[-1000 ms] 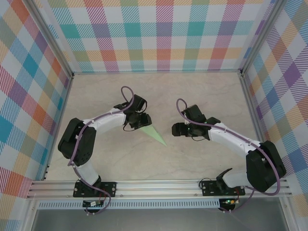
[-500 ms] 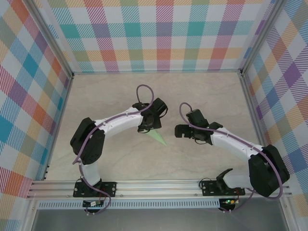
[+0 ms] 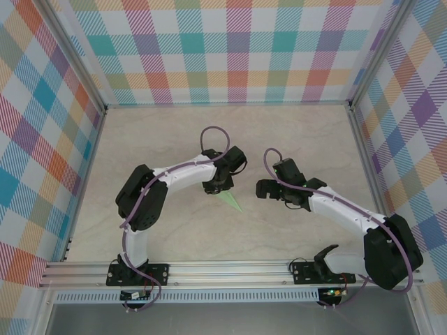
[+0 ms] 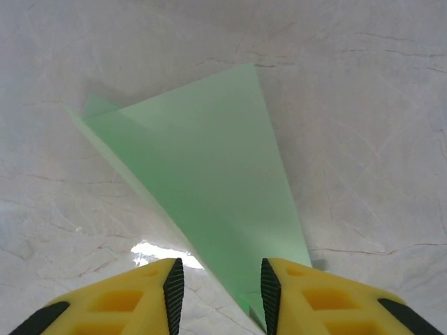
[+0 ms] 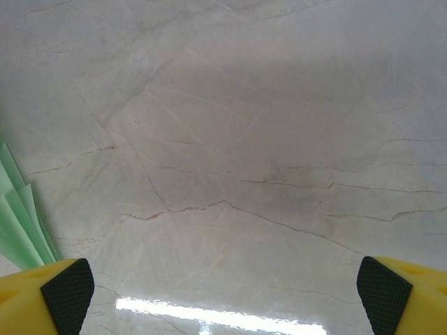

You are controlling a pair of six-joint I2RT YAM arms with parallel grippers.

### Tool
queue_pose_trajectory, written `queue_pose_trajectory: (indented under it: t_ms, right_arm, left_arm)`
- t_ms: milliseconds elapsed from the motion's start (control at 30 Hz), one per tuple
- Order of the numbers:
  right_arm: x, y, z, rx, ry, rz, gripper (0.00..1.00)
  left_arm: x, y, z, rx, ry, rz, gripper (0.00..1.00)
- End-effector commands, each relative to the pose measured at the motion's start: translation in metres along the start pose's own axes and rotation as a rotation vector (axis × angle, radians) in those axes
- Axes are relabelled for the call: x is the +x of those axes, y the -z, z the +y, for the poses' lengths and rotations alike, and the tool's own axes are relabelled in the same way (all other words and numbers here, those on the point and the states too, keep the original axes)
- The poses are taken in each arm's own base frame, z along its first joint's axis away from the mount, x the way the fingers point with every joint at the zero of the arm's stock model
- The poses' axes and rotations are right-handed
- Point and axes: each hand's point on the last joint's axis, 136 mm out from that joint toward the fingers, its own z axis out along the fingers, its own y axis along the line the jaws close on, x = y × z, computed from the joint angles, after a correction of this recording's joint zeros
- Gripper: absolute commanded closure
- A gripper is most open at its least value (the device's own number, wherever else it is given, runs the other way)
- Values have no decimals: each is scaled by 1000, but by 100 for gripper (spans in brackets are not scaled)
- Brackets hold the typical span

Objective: Fold a paper plane with a square sheet of paper (pick it up from the middle)
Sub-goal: Turn over a paper plane at the center of the table.

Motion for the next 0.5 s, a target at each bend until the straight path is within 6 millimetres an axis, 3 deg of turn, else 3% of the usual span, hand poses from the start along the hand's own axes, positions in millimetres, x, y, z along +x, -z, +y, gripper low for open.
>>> queue_pose_trajectory:
  t_ms: [0, 167, 267, 467]
  right_arm:
    - [2, 1, -8, 28, -17, 0, 0]
    - [2, 0, -10, 36, -25, -2, 0]
    - [2, 0, -9, 28, -20, -6, 0]
    - [-1, 3, -6, -1, -17, -35, 0]
  left_arm:
    - [7, 13, 5, 29, 35, -4, 72]
    - [8, 15, 3, 55, 58, -1, 92]
    - [4, 25, 4, 74, 63, -22, 99]
    - [-18, 70, 7, 150, -6, -134, 100]
